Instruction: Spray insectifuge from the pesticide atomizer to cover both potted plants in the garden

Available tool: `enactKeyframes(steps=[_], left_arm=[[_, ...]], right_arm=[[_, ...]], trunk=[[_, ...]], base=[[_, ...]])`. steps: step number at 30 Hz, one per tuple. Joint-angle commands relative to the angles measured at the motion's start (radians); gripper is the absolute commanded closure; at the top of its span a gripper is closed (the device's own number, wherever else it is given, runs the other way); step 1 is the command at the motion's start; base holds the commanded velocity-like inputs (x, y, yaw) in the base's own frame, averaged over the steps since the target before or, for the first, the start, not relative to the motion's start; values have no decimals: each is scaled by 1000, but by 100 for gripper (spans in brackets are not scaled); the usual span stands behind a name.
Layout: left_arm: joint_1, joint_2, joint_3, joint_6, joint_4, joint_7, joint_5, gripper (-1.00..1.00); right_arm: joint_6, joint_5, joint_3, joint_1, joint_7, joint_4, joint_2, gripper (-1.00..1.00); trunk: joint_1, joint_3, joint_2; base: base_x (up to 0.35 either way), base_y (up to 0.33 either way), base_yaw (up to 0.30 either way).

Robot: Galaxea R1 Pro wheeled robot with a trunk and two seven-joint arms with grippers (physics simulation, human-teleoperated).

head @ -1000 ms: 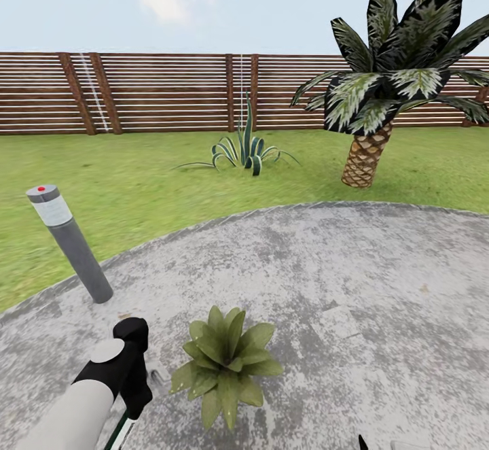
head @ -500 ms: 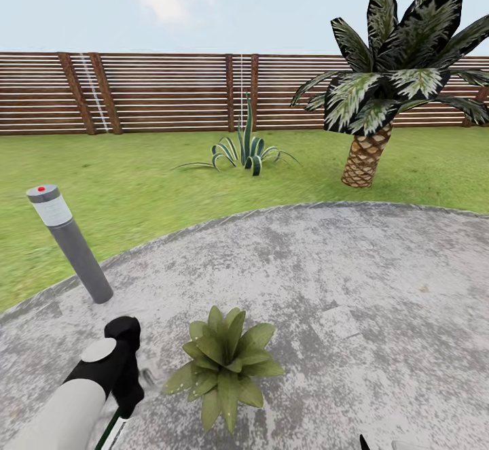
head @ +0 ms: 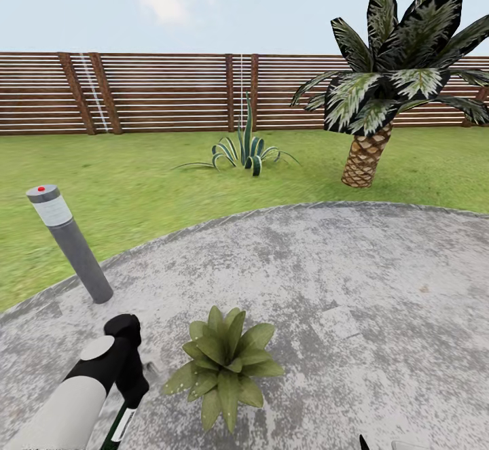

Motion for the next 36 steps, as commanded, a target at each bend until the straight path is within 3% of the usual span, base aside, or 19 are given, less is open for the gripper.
enactKeyframes(steps=[1, 6, 12, 17, 21, 36], left_arm=[[-2, -4, 2, 11, -2, -8, -7, 100], [4, -2, -1, 11, -2, 0, -16, 100], [14, 6, 15, 11, 9, 105, -2, 100], [14, -13, 77, 11, 12, 111, 31, 100], [12, -23, 85, 13, 7, 111, 55, 100], [16, -6, 88, 19, 13, 115, 57, 100]], right_arm=[[-3, 5, -8, -1, 8, 0, 1, -100], [-3, 5, -8, -1, 8, 0, 1, -100], [-3, 5, -8, -1, 8, 0, 1, -100], [-3, 5, -8, -1, 8, 0, 1, -100], [-3, 5, -7, -1, 9, -2, 1, -100], [-3, 4, -6, -1, 9, -2, 2, -100]], trunk=[[0, -1, 0], [0, -1, 0], [0, -1, 0], [0, -1, 0], [0, -1, 0], [0, -1, 0]], base=[[0, 0, 0], [0, 0, 0], [0, 0, 0], [0, 0, 0], [0, 0, 0], [0, 0, 1]])
